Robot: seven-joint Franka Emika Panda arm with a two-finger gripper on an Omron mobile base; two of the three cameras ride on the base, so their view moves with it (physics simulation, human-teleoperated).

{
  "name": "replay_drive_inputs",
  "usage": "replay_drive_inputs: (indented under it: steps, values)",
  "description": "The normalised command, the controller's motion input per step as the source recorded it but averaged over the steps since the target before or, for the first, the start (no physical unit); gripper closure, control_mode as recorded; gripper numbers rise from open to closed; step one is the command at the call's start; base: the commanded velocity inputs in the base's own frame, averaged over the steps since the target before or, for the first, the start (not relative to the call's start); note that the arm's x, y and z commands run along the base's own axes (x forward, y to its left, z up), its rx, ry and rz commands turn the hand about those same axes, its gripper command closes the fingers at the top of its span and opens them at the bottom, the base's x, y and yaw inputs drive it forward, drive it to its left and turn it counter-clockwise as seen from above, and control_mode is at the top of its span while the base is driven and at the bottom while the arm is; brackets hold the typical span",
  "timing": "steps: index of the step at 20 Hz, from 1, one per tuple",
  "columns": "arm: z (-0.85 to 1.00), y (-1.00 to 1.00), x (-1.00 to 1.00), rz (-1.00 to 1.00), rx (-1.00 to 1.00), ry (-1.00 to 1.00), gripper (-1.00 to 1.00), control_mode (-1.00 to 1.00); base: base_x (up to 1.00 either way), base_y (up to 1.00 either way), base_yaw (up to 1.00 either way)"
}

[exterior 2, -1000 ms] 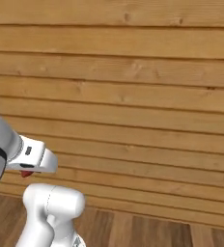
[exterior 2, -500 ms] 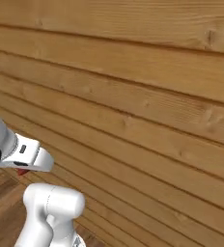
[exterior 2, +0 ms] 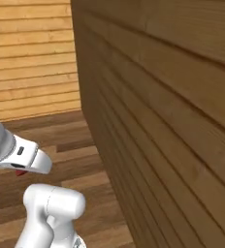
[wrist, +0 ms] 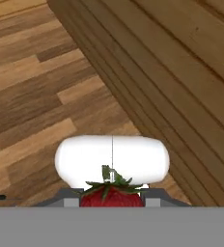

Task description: Take the strawberry from the fridge and place it on top of the pancake, located on the dining counter.

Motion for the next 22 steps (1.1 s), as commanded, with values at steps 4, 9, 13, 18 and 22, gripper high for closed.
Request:
replay_drive_inputs:
  steps: [4,9,13,18,22]
  values:
    - [0.00,0.00,0.00,0.00,0.00,0.00,1.00,1.00,0.11,0.00,1.00]
    - [0.00,0.00,0.00,0.00,0.00,0.00,1.00,1.00,0.30,0.00,1.00]
    - [0.00,0.00,0.00,0.00,0.00,0.00,1.00,1.00,0.71,-0.14,0.93]
    - [0.00,0.00,0.00,0.00,0.00,0.00,1.00,1.00,0.83,-0.23,0.85]
    - [0.00,0.00,0.00,0.00,0.00,0.00,1.00,1.00,0.84,-0.44,0.71]
